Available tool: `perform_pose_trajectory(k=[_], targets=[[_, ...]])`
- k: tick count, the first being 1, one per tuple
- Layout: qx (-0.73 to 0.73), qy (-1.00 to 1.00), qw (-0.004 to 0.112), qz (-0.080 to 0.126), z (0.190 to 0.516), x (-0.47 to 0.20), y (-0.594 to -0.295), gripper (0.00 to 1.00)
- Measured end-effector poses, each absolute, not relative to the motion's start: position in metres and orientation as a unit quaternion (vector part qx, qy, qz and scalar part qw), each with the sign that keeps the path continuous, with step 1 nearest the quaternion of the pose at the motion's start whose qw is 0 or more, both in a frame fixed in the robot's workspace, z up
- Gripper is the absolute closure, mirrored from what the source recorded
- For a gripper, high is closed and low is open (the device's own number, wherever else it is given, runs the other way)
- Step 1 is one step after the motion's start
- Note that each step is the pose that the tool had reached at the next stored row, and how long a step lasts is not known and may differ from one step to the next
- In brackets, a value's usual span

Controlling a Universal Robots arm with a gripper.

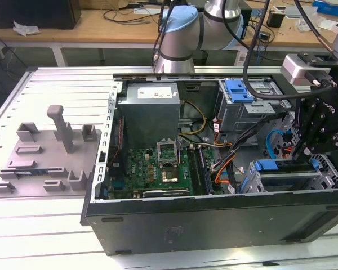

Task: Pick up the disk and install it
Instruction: 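Insert the first disk wire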

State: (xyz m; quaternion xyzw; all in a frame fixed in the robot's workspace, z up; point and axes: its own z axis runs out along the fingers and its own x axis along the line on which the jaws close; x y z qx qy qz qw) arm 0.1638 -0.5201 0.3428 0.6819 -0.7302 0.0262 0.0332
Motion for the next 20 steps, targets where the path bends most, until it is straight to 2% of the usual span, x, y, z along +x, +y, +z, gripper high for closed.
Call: perform_pose_trajectory(k=[20], targets=[[0.682, -0.73, 0.033, 0.026, 0.3442, 0.1637, -0.5196, 0.84]])
